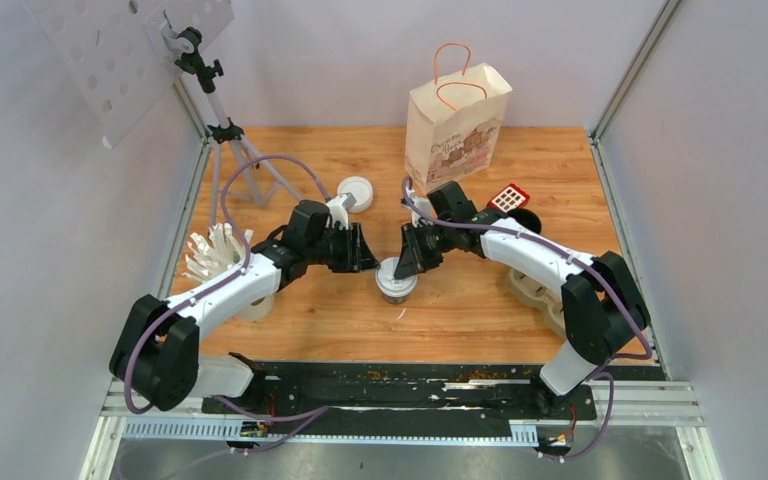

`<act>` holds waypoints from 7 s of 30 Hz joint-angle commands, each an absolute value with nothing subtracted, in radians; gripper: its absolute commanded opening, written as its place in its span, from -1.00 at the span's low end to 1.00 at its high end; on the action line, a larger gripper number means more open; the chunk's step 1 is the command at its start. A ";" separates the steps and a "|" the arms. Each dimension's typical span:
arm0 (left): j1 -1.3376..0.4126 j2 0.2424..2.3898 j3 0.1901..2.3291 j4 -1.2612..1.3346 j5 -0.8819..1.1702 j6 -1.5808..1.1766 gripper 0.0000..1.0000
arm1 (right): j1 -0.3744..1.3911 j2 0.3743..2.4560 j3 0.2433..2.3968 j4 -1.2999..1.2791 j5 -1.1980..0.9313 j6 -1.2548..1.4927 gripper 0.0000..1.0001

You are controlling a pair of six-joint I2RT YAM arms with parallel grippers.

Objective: Pack the takeout coffee

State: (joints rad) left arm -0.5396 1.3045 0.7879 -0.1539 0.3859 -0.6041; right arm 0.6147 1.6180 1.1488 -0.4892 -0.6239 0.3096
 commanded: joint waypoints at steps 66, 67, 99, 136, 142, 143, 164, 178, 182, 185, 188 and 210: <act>-0.602 1.368 1.020 -0.390 0.228 -0.444 0.11 | 0.579 1.400 1.033 -0.433 -0.452 0.541 0.17; -0.600 1.379 1.031 -0.389 0.240 -0.428 0.11 | 0.579 1.389 1.013 -0.415 -0.456 0.559 0.19; -0.598 1.517 1.009 -0.303 0.319 -0.329 0.02 | 0.598 1.452 0.775 -0.052 -0.542 0.862 0.22; -0.598 1.596 0.966 -0.308 0.274 -0.301 -0.05 | 0.605 1.512 0.598 0.048 -0.494 0.767 -0.25; -0.598 1.612 0.957 -0.302 0.265 -0.301 -0.06 | 0.604 1.497 0.522 0.072 -0.476 0.773 -0.27; -0.598 1.613 0.954 -0.299 0.261 -0.301 -0.06 | 0.603 1.497 0.512 0.081 -0.478 0.777 -0.28; -0.599 1.494 0.910 -0.350 0.298 -0.482 -0.10 | 0.510 1.522 0.947 -0.302 -0.545 0.393 0.09; -0.602 1.333 0.875 -0.330 0.322 -0.631 0.06 | 0.495 1.593 1.136 -0.443 -0.556 0.269 -0.02; -0.602 1.295 0.905 -0.372 0.268 -0.605 0.20 | 0.498 1.536 1.160 -0.497 -0.527 0.285 -0.05; -0.593 1.286 0.929 -0.391 0.263 -0.586 0.25 | 0.502 1.507 1.156 -0.493 -0.557 0.307 -0.18; -0.580 1.283 0.933 -0.392 0.264 -0.578 0.24 | 0.522 1.491 1.157 -0.494 -0.567 0.330 -0.26; -0.494 1.297 0.804 -0.210 0.437 -0.590 0.01 | 0.644 1.642 1.241 -0.415 -0.558 0.350 -0.53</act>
